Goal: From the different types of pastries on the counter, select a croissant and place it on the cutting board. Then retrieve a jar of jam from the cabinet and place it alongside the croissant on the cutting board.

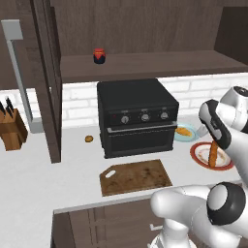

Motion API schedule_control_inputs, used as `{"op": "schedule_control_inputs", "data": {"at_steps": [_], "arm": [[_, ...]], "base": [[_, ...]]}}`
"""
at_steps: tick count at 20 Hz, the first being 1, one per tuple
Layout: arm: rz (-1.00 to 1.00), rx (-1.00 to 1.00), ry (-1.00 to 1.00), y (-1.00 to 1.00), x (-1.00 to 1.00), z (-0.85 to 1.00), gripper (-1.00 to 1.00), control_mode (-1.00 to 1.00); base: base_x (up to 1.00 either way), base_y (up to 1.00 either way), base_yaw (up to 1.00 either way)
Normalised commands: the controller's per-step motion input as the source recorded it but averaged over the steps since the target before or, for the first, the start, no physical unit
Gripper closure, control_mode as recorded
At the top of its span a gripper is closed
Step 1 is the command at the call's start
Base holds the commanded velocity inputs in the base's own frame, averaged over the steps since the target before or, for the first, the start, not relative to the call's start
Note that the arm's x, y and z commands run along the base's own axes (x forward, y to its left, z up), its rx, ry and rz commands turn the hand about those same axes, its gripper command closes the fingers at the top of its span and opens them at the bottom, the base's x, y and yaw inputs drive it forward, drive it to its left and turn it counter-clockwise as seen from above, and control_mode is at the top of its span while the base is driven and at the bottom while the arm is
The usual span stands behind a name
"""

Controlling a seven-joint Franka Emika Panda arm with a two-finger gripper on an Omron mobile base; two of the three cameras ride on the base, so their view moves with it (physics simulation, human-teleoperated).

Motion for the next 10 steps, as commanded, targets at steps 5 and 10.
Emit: {"op": "schedule_control_inputs", "data": {"at_steps": [5, 10], "arm": [[0.03, 0.00, 0.01, -0.25, 0.31, -0.32, -1.00, -1.00], [0.03, 0.03, 0.00, -0.20, 0.46, -0.31, -1.00, -1.00]], "base": [[0.00, 0.00, 0.00], [0.00, 0.00, 0.00]]}}
